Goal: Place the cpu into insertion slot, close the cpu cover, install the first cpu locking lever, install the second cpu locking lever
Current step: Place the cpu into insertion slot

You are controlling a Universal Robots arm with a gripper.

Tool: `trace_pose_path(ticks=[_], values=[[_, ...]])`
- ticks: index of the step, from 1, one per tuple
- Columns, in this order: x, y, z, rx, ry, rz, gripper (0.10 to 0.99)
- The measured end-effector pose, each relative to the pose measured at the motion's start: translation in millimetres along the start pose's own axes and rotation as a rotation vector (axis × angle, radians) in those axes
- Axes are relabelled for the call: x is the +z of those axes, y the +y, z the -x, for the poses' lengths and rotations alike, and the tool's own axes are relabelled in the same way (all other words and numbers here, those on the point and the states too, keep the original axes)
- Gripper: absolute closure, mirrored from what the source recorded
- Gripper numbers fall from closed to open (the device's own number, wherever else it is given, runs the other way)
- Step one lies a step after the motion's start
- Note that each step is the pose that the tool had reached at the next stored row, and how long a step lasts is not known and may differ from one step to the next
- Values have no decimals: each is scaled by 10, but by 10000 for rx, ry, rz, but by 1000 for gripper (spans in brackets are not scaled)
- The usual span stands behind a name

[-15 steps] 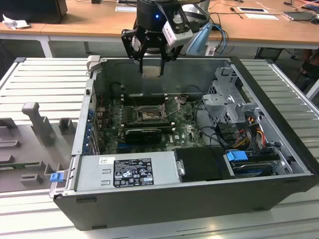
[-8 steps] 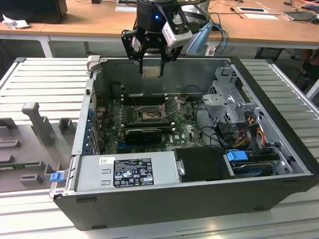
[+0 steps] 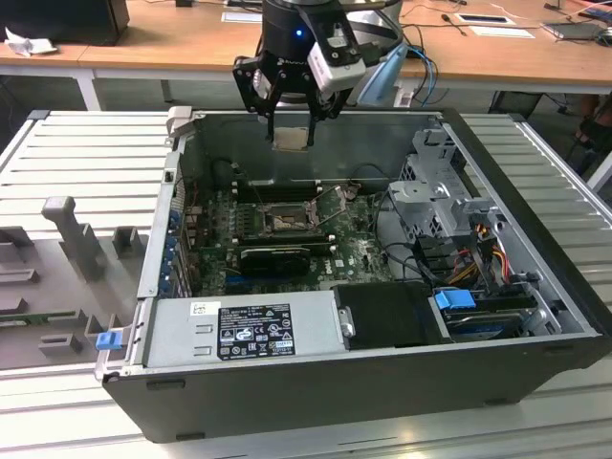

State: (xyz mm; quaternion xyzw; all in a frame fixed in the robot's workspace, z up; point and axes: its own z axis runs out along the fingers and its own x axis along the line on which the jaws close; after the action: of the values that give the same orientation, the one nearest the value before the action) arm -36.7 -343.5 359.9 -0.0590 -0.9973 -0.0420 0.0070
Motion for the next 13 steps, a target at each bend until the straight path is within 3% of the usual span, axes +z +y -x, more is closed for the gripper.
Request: trace_pose_path(ticks=[13], values=[[12,-1,0,107,-7,3,545]])
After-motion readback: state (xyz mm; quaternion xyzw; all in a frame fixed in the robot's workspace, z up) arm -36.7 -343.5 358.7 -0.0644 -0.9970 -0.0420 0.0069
